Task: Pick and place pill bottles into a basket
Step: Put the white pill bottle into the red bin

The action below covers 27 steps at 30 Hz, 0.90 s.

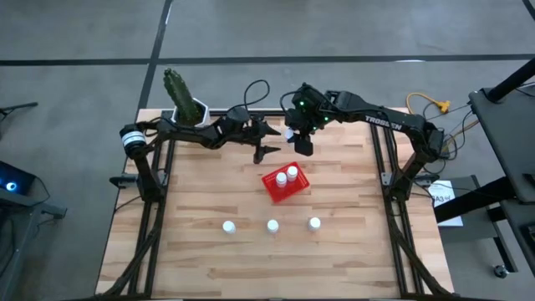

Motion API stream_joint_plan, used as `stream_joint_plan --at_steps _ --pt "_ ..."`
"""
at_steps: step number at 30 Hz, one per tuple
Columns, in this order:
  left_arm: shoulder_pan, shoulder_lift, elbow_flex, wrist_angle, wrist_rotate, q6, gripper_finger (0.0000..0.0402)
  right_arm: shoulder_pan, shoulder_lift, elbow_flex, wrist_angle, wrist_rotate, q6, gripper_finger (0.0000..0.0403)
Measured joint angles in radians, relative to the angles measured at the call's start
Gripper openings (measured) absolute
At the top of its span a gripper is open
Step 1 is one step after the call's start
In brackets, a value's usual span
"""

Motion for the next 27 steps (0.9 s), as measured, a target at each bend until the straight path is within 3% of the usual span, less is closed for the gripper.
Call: stream_joint_plan --at_steps 10,16,20,27 --pt "0.029 -0.125 -0.070 0.008 -0.001 0.000 0.0267 0.054 -0.008 0.000 0.008 -0.003 0.027 0.0143" --pt "0.048 -0.227 -0.198 0.028 -0.009 -0.001 0.0267 0.108 -0.018 0.000 0.008 -0.003 0.055 0.0143" --pt "0.054 -0.283 -0.303 0.155 -0.053 -0.025 0.0267 0.151 -0.018 -0.001 0.008 0.004 0.076 0.0143" --pt "0.072 -0.373 -0.454 0.264 -0.098 -0.054 0.0267 0.218 -0.018 -0.022 0.005 0.156 0.158 0.0143"
